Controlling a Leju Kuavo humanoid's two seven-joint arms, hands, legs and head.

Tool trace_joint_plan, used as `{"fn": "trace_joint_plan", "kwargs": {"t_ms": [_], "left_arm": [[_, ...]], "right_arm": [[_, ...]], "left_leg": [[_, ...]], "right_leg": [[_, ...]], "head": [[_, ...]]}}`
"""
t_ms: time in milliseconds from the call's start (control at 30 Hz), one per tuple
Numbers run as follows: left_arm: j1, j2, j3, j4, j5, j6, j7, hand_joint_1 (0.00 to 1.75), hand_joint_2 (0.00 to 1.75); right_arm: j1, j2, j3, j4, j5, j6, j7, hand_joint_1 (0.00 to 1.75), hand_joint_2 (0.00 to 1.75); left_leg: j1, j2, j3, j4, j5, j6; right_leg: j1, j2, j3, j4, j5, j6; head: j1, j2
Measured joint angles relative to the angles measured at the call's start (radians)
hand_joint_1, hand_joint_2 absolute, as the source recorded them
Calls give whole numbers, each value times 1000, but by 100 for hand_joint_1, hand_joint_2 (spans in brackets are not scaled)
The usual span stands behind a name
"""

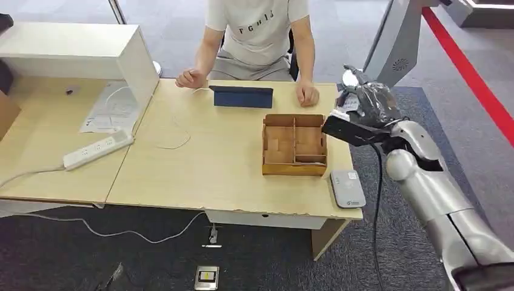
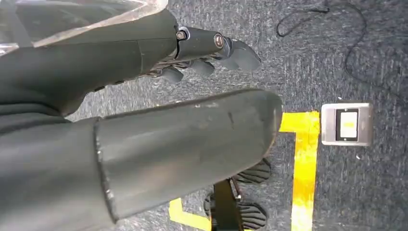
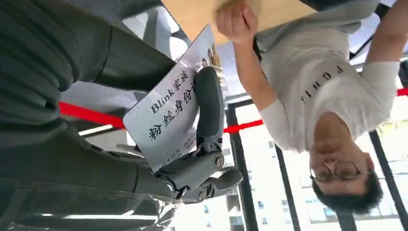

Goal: Pass the card to the sensor for recognition and then transmit it.

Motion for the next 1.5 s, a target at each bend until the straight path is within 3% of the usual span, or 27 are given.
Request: {"fn": "trace_joint_plan", "kwargs": {"t_ms": [233,467,767,1267,1300,1333,1367,1500], "left_arm": [[-21,-2,-5,-2,-11,-6,5,0,0],[-23,-10,-9,-3,-10,6,27,0,0],[-20,-19,-11,-3,-15,12,29,0,0],[-20,-32,-17,-3,-32,5,28,0,0],[-19,-33,-18,-3,-31,6,29,0,0],[-19,-34,-19,-3,-30,6,29,0,0],[-18,-35,-19,-3,-28,7,29,0,0],[-15,-37,-20,-3,-27,10,29,0,0]], "right_arm": [[-145,141,34,170,80,-14,3,175,175],[-214,216,64,305,143,16,58,175,175],[-253,229,91,411,195,64,134,175,175],[-259,231,109,473,224,54,115,175,175],[-258,233,109,476,226,52,113,63,175],[-258,234,110,478,230,48,110,0,175],[-258,236,111,481,233,43,108,0,0],[-256,243,113,486,231,46,70,0,0]], "left_leg": [[1,-1,0,0,1,-1],[1,-1,0,0,1,-1],[1,0,0,0,1,-1],[2,0,0,0,1,-1],[2,0,-1,0,1,-1],[2,0,-1,0,1,-1],[2,0,-1,0,1,-1],[2,0,0,0,1,-1]], "right_leg": [[1,0,-1,0,0,-1],[1,0,-1,-1,0,-1],[1,0,-1,-1,1,-1],[2,0,-1,-1,1,-1],[2,0,-1,-1,1,-1],[2,0,-1,-1,1,-1],[2,0,-1,-1,1,-1],[2,0,-1,-1,1,-1]], "head": [[0,0],[0,0],[0,0],[0,0],[0,0],[0,0],[0,0],[0,0]]}}
